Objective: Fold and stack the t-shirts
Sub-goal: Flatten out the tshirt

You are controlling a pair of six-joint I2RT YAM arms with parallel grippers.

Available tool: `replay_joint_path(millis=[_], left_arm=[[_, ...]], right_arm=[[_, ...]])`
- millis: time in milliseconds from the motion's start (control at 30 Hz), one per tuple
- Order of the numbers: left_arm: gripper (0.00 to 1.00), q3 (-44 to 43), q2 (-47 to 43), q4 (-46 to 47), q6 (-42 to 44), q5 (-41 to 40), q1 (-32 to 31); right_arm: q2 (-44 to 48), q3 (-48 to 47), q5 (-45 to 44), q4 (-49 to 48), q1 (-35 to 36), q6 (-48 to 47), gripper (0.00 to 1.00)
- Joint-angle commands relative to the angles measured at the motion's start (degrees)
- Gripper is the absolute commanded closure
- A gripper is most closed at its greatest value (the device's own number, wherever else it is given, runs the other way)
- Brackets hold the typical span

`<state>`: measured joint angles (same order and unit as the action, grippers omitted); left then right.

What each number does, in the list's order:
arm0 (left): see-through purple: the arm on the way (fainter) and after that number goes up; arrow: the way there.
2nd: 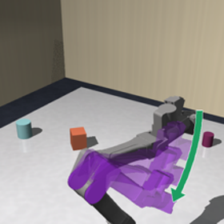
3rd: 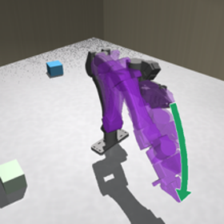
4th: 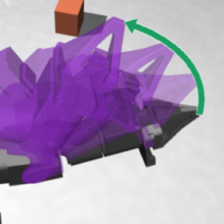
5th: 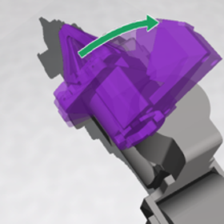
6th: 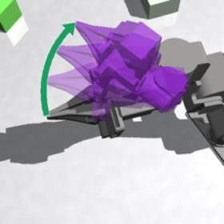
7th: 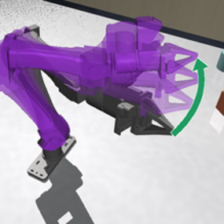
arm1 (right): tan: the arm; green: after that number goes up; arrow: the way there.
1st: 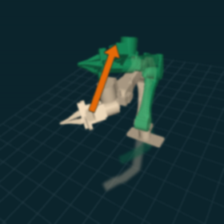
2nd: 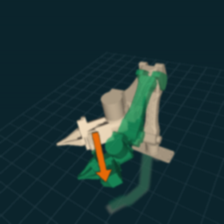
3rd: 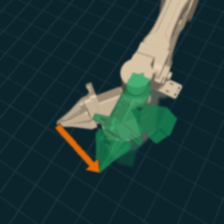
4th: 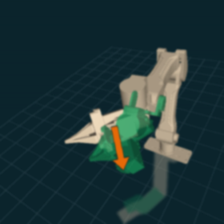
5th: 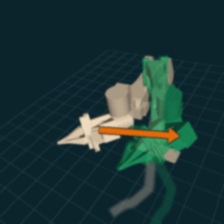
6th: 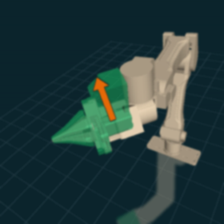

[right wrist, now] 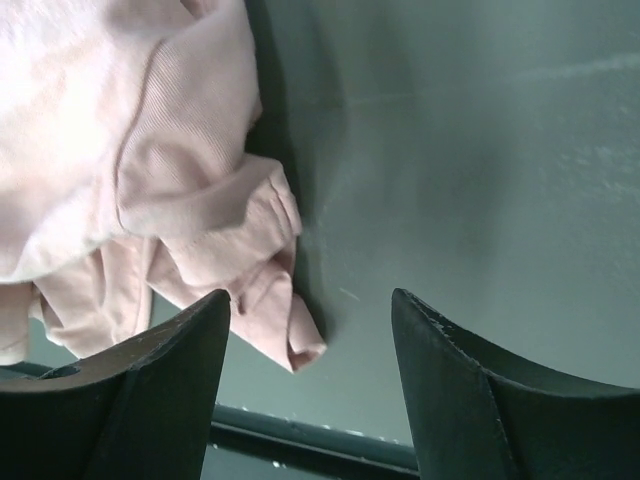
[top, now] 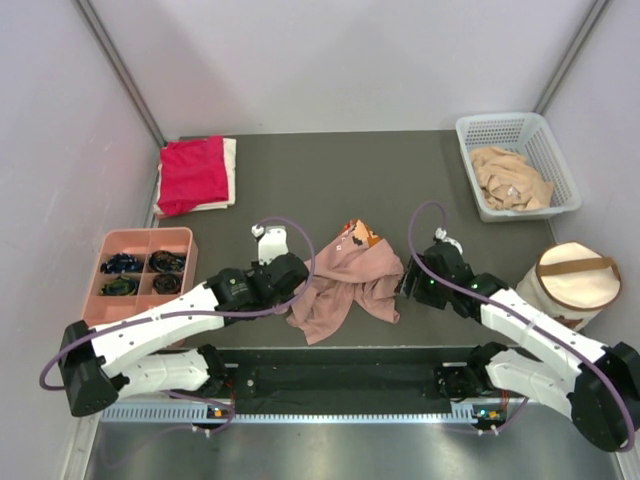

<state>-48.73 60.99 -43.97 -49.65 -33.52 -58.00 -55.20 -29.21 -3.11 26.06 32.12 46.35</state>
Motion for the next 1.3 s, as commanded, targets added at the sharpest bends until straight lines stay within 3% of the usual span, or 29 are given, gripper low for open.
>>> replay_joint_path(millis=[0, 400, 667, 767, 900, 1133, 1267], left_arm=[[1.00, -1.4, -1.8, -1.1, -1.1, -1.5, 0.3], [1.00, -1.8, -3.9, -4.2, -1.7, -2.7, 0.2], [1.00, -1.8, -4.6, -5.4, -2.4, -3.0, 0.3], [1.00, -1.9, -4.8, -5.8, -2.6, -3.2, 0.3], [1.00, -1.8, -4.9, -6.0, -2.8, -3.3, 0.3], [1.00, -3.9, -4.6, -6.0, -0.9, -4.4, 0.3], [1.00, -9.9, -2.0, -8.5, 2.4, -7.6, 0.4]], right_arm=[[-3.1, 0.0, 1.4, -7.2, -0.1, 1.0, 0.35], [-12.3, -0.1, 2.6, -14.7, -0.1, 1.2, 0.41], [-17.3, -0.6, 4.3, -18.3, -0.2, 1.1, 0.53], [-18.5, -0.7, 4.9, -19.4, -0.1, 1.0, 0.63], [-19.4, -1.5, 5.2, -19.5, -0.2, 0.7, 1.00], [-12.5, -12.1, -3.4, -2.7, -0.2, -6.0, 1.00], [-8.4, -25.7, -10.7, 9.4, -0.1, -10.0, 1.00]])
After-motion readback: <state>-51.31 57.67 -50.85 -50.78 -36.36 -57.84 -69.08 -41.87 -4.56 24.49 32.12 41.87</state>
